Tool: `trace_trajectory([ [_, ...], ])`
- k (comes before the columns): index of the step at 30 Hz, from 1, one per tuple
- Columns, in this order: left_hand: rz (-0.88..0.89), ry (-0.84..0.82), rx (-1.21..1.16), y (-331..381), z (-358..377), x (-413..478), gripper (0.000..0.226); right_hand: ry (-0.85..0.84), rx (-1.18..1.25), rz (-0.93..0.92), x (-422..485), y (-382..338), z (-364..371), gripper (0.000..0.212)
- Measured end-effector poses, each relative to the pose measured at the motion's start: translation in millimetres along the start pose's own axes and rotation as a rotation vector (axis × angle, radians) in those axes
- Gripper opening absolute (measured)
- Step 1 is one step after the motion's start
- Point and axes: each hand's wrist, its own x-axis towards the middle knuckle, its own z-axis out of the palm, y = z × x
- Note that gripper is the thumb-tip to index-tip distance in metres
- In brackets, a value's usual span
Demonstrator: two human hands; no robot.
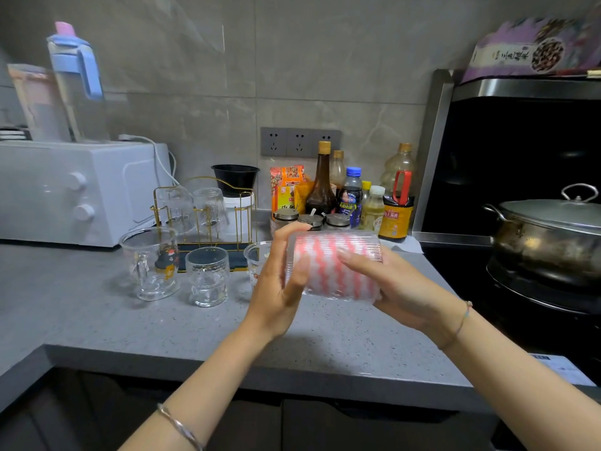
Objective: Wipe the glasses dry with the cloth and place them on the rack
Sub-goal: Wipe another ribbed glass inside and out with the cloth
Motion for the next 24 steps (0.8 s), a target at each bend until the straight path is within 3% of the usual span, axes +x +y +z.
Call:
trace_trajectory([
  [3, -0.062, -0.048, -0.026, 3.0, 0.6, 0.9, 0.061, 0.037, -0.017, -0.024, -0.2, 0.6, -0.2, 0.023],
  [6, -0.235, -0.069, -0.161, 13.0, 2.2, 2.0, 0.075, 0.089, -0.134, -0.074, 0.8, 1.9, -0.9, 0.018],
  [11, -0.565, -0.046, -0.333, 19.9, 1.2, 11.9, 0.078, 0.203, -0.427, -0.143, 2.9, 2.9, 1.4, 0.019],
  [13, -0.629, -0.034, -0.381, 21.2, 0.2, 14.6, 0.067, 0.226, -0.494, -0.146, 3.6, 4.6, 1.2, 0.025],
  [16, -0.564, 0.026, -0.311, 20.3, 0.1, 14.3, 0.052, 0.195, -0.477, -0.139, 3.4, 3.7, 2.8, 0.029],
  [19, -0.348, 0.05, -0.16, 16.0, -0.7, 9.9, 0.06, 0.099, -0.369, -0.109, 2.4, -1.5, 6.8, 0.026],
  [22, -0.132, 0.036, -0.07, 13.0, -3.8, 6.2, 0.05, 0.005, -0.174, -0.084, 1.6, -4.1, 6.7, 0.025],
  [24, -0.021, 0.007, -0.027, 16.7, -7.2, 5.6, 0.059, -0.025, -0.054, -0.056, 0.3, -6.9, 6.1, 0.029],
])
